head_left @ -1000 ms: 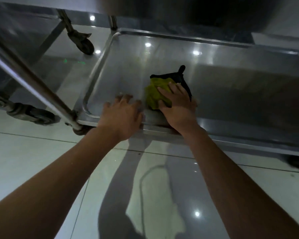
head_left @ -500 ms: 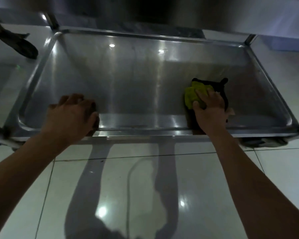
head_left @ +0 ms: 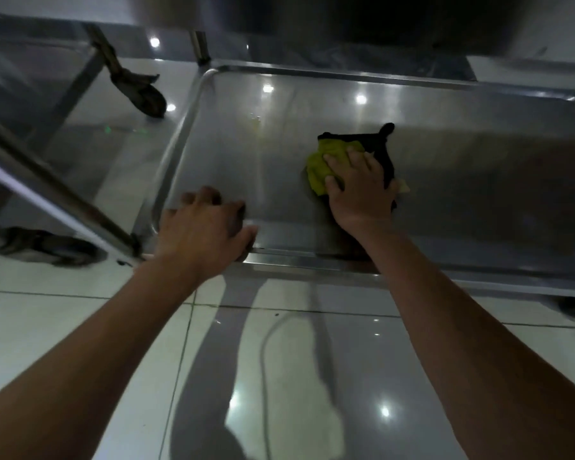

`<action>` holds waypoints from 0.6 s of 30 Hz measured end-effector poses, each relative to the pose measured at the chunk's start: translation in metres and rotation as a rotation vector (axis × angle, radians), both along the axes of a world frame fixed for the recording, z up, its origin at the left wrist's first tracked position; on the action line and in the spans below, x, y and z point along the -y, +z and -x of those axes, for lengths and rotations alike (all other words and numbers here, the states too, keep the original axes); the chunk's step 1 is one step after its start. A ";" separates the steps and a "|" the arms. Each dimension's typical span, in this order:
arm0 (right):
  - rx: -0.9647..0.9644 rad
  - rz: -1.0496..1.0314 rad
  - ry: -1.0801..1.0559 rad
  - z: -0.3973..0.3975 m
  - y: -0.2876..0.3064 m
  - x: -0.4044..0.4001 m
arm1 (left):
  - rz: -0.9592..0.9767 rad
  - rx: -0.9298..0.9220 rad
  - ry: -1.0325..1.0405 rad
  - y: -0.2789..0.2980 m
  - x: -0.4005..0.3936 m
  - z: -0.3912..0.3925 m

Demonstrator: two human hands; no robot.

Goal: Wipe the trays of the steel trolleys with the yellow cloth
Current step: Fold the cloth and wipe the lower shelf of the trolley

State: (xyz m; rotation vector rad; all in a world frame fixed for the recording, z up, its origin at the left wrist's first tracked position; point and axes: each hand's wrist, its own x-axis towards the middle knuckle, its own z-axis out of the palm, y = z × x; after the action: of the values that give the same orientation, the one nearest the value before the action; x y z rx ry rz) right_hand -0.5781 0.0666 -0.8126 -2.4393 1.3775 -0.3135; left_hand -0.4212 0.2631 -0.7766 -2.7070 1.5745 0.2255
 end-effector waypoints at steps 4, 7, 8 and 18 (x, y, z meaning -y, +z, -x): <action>-0.006 0.018 0.165 -0.072 -0.001 -0.025 | 0.022 -0.021 -0.038 -0.011 -0.009 -0.011; -0.037 -0.025 0.339 -0.125 0.001 -0.044 | -0.002 -0.041 -0.062 -0.018 -0.014 -0.014; -0.037 -0.051 0.399 -0.143 0.003 -0.051 | 0.007 -0.048 -0.072 -0.019 -0.016 -0.013; -0.022 -0.190 0.658 -0.185 0.016 -0.055 | 0.005 -0.097 -0.060 -0.009 -0.018 -0.009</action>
State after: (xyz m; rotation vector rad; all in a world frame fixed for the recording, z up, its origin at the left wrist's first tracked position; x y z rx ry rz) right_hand -0.3933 0.1215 -0.7967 -2.5617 0.5169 0.0070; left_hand -0.4126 0.2812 -0.7860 -2.6860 1.6802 0.3587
